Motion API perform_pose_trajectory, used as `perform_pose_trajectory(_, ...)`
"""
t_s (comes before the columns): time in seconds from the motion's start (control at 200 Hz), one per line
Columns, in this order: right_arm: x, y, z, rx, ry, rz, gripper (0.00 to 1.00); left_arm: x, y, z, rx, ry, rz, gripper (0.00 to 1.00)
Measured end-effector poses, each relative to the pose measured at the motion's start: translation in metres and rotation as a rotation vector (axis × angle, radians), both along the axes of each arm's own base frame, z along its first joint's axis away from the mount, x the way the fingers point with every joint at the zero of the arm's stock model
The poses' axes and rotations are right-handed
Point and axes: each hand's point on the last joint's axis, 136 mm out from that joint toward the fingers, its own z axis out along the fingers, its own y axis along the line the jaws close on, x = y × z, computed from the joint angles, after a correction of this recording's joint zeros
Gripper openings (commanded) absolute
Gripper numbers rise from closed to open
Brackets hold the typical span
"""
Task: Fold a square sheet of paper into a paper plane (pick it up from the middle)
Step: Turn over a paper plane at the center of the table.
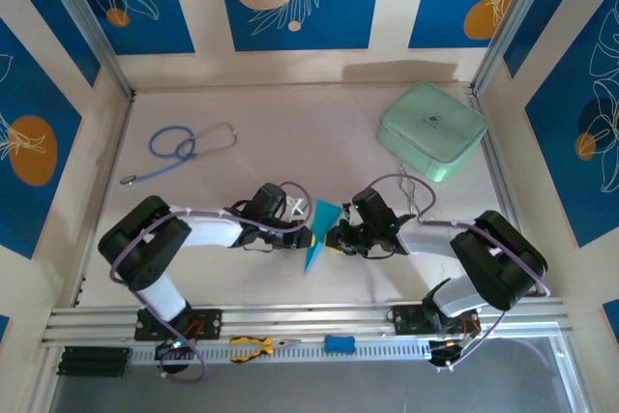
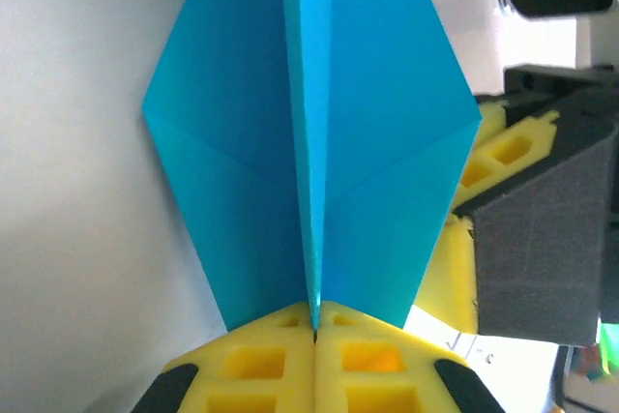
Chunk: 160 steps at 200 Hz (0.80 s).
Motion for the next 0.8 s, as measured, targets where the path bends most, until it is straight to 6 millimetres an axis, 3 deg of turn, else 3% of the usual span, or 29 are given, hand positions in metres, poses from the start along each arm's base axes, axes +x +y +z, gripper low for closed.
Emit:
perform_pose_trajectory(0.29, 0.008, -0.019, 0.023, -0.033, -0.084, -0.073, 0.19, 0.034, 0.057, 0.033, 0.32, -0.258, 0.248, 0.0)
perform_pose_trajectory(0.5, 0.005, -0.025, 0.018, -0.071, -0.071, -0.078, 0.19, 0.038, 0.097, 0.017, 0.536, -0.277, 0.324, 0.0)
perform_pose_trajectory(0.8, 0.002, -0.013, 0.017, -0.059, -0.075, -0.013, 0.2, 0.033, 0.108, 0.002, 0.613, -0.246, 0.331, 0.0)
